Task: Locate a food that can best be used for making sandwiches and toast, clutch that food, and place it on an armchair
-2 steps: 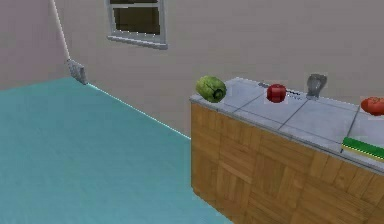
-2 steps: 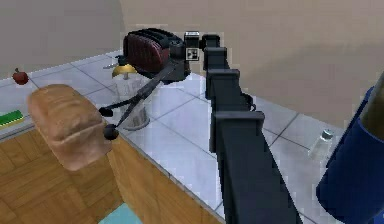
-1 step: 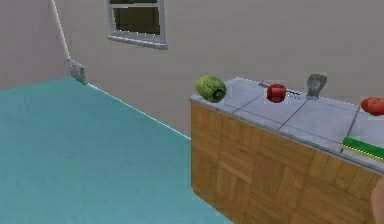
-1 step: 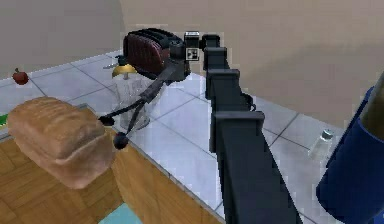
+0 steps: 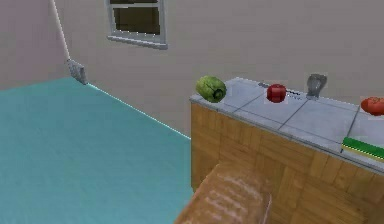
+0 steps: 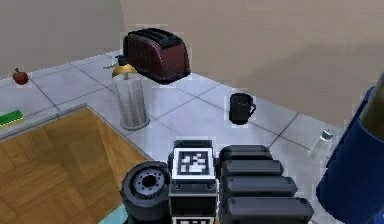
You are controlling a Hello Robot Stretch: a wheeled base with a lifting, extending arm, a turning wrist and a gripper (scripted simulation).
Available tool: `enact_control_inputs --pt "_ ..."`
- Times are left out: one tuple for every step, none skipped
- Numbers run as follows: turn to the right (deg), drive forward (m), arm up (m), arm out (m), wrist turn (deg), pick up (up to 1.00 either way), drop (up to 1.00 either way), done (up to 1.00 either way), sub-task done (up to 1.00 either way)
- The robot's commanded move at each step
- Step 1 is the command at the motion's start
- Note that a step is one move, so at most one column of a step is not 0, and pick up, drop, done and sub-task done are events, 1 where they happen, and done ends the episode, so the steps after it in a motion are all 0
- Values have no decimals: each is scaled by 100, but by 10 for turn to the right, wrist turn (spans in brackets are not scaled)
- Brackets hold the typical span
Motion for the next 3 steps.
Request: enact_control_inputs --pt "-450 0 0 0 0 0 0 0 0" --pt "0 20 0 0 0 0 0 0 0" --pt "-450 0 0 0 0 0 0 0 0"
